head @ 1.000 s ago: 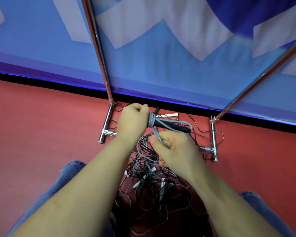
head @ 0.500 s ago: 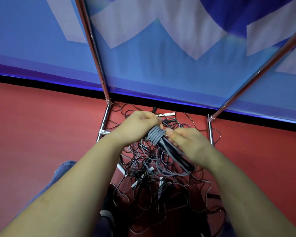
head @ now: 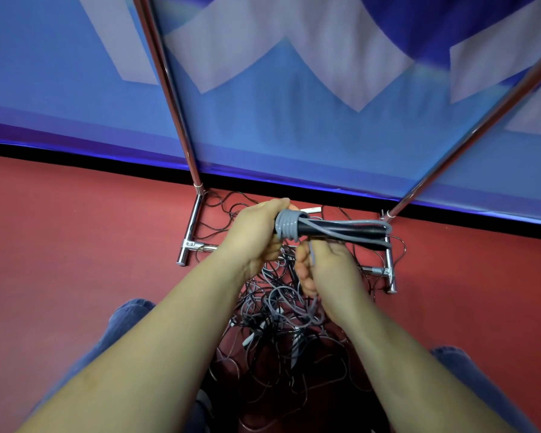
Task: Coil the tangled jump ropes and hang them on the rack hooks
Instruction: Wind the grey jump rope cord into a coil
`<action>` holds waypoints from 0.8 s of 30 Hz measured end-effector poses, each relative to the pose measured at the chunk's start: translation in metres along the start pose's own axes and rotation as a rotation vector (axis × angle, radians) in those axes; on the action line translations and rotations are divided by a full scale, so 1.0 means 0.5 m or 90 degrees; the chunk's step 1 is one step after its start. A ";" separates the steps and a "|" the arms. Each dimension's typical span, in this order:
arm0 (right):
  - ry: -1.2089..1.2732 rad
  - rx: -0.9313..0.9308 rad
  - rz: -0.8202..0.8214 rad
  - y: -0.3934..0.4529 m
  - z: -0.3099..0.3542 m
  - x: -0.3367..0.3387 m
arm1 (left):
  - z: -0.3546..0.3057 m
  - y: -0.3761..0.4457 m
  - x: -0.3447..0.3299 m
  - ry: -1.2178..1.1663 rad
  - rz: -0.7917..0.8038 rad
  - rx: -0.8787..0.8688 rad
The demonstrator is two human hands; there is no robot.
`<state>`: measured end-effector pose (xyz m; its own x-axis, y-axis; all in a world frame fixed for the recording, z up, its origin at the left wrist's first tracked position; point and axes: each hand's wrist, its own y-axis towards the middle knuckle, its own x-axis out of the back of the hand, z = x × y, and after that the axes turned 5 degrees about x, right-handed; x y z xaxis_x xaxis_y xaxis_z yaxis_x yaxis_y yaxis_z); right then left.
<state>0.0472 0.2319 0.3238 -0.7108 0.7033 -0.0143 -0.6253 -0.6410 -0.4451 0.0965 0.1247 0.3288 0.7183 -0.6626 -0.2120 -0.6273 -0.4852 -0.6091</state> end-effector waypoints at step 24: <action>-0.439 0.229 0.069 0.001 0.026 0.071 | -0.018 -0.004 0.054 0.447 -0.014 -0.159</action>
<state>0.0174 0.2527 0.3347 -0.7402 0.3567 0.5700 -0.5230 -0.8382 -0.1546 0.1144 0.1026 0.3309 0.4225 -0.8197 0.3868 -0.7249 -0.5618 -0.3986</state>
